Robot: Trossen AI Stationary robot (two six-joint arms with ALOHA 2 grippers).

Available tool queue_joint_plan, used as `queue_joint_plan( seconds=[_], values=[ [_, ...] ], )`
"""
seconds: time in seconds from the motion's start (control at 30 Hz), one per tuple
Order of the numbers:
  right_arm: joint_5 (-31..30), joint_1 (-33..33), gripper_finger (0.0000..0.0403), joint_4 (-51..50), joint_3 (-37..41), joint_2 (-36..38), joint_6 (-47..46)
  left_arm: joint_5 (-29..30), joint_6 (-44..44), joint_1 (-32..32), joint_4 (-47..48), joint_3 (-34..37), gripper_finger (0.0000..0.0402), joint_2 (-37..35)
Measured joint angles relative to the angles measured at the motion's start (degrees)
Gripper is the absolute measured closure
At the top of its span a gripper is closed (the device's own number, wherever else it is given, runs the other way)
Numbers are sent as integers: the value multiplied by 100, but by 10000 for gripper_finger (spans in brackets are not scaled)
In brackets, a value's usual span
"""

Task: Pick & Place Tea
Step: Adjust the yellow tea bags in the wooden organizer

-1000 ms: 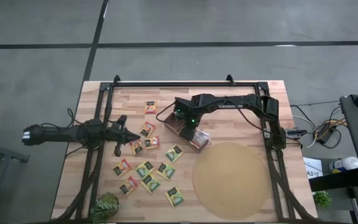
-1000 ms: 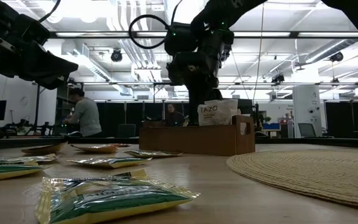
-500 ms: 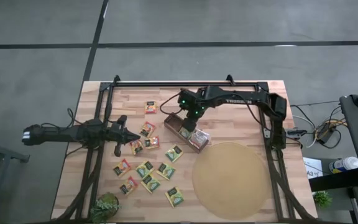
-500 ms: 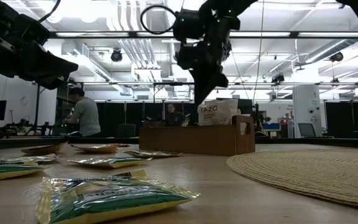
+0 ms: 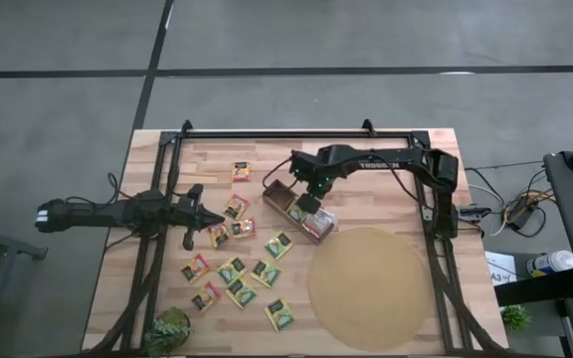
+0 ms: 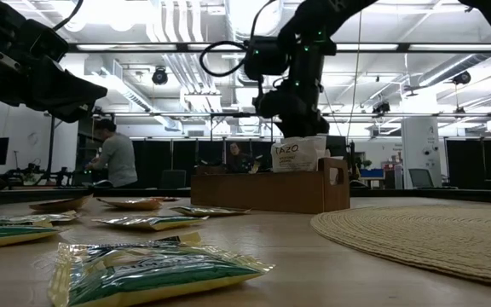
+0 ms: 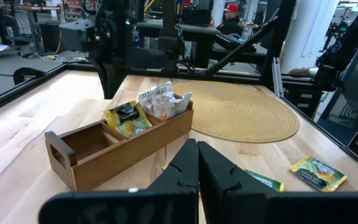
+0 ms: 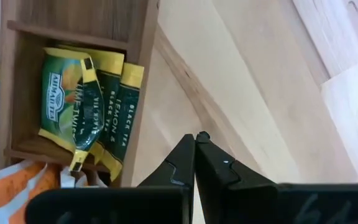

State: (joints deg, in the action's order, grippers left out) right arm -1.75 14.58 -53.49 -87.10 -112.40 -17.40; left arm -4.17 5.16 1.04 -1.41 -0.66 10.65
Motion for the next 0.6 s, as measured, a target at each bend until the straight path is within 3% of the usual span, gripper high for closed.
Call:
queue_joint_plan(
  seconds=[0.6],
  values=[
    [51, -5, 394, 273, 364, 0, -106, -1, -1, 0, 0, -1, 402, -2]
  ],
)
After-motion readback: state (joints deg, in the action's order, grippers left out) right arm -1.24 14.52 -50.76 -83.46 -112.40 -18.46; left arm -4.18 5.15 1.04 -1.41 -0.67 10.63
